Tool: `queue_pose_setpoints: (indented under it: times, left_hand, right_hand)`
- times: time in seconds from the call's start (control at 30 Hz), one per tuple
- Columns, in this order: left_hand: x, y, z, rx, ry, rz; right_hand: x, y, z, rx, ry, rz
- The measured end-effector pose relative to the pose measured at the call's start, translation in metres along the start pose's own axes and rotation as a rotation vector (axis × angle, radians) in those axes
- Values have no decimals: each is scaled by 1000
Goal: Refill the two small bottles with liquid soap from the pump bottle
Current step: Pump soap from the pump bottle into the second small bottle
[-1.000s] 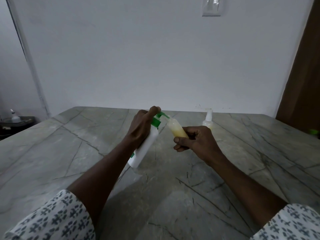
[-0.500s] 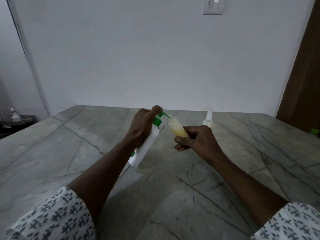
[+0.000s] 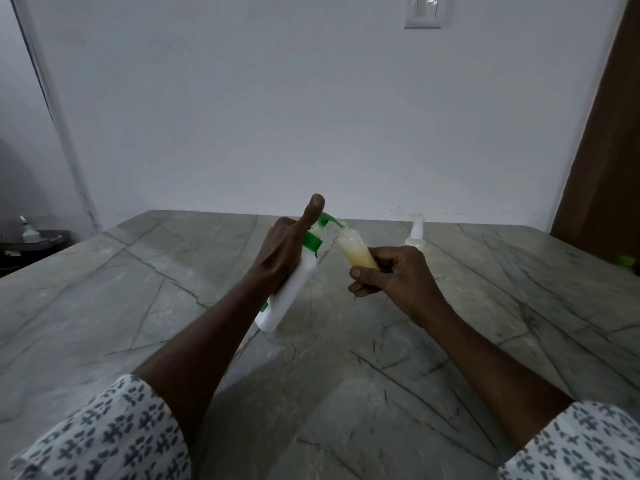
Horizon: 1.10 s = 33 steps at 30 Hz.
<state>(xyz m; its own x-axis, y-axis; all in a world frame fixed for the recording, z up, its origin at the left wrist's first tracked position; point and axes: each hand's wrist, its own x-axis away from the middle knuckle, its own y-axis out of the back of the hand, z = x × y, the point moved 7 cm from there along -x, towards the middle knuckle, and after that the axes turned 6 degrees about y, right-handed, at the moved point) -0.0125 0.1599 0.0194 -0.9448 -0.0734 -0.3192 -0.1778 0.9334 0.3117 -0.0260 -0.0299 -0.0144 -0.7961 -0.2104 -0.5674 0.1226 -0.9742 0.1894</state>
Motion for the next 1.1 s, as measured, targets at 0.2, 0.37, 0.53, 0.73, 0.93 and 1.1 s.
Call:
queue_pose_setpoints:
  times: [0.2, 0.37, 0.53, 0.73, 0.93, 1.1]
  left_hand:
    - [0, 3, 1, -12, 34, -56]
    - [1, 4, 0, 18, 2, -101]
    - [-1, 5, 0, 6, -23, -103]
    - [0, 4, -2, -7, -5, -80]
    - [2, 3, -3, -22, 9, -83]
    - [1, 4, -1, -9, 9, -123]
  right_hand:
    - [0, 1, -1, -6, -1, 3]
    - [2, -4, 0, 30, 18, 36]
    - [1, -5, -1, 21, 13, 36]
    - [0, -1, 1, -4, 16, 10]
    - [0, -2, 0, 2, 13, 11]
    - [1, -3, -3, 21, 11, 22]
